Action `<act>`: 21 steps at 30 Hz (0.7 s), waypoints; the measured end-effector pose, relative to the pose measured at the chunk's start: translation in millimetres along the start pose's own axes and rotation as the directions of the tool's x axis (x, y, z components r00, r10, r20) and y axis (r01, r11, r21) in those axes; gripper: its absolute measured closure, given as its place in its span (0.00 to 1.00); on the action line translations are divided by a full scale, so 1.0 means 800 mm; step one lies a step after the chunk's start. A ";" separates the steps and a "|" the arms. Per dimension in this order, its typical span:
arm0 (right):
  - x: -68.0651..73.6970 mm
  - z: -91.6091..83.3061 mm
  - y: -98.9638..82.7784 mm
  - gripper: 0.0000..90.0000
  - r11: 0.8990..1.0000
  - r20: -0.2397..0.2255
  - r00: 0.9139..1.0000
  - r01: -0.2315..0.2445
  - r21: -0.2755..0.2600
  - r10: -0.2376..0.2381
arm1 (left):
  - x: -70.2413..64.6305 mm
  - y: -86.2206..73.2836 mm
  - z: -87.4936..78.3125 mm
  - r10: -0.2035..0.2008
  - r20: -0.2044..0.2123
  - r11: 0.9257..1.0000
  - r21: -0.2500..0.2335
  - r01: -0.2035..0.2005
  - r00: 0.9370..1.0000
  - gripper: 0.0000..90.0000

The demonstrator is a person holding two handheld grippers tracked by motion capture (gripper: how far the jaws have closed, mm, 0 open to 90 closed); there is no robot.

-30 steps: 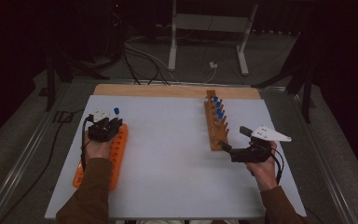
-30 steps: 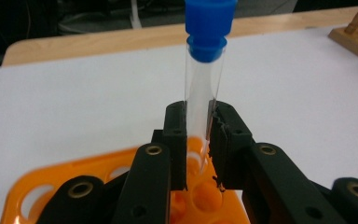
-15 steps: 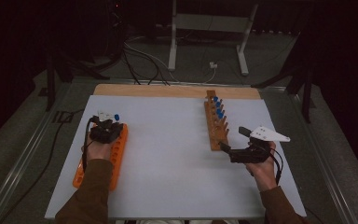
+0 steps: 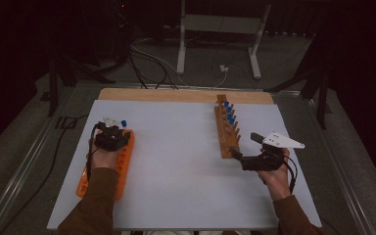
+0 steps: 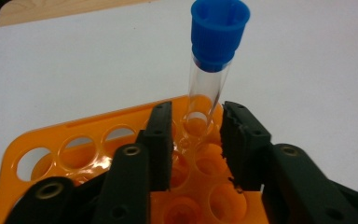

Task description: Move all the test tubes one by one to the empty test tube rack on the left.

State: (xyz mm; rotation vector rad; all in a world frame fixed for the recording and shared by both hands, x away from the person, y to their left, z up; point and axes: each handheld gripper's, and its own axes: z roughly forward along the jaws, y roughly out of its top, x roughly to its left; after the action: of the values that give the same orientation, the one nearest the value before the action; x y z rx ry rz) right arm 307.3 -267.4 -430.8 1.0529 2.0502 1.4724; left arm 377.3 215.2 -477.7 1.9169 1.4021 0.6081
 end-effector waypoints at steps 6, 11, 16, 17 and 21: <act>0.000 0.002 0.000 0.00 1.000 0.000 1.000 0.000 0.001 0.000 | 0.009 -0.005 -0.014 -0.072 0.051 0.996 -0.056 0.075 0.996 0.59; 0.001 0.003 -0.001 0.00 1.000 -0.001 1.000 0.001 0.002 -0.001 | 0.008 -0.008 -0.023 -0.090 0.090 0.991 -0.093 0.098 0.992 0.49; 0.000 0.004 -0.001 0.00 1.000 0.000 1.000 0.000 0.002 0.000 | 0.000 -0.010 -0.034 -0.109 0.120 0.985 -0.120 0.124 0.987 0.34; 0.000 0.004 -0.001 0.00 1.000 0.001 1.000 0.000 0.002 0.000 | -0.002 -0.011 -0.036 -0.114 0.120 0.983 -0.131 0.130 0.986 0.32; -0.002 0.004 -0.001 0.00 1.000 0.004 1.000 -0.004 0.002 0.004 | -0.010 -0.013 -0.047 -0.114 0.130 0.977 -0.164 0.135 0.985 0.21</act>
State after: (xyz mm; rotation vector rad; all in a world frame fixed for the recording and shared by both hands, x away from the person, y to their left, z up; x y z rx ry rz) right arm 310.5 -266.7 -433.0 1.0603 2.0486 1.4690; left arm 341.6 218.6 -460.2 1.6876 1.3375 0.5269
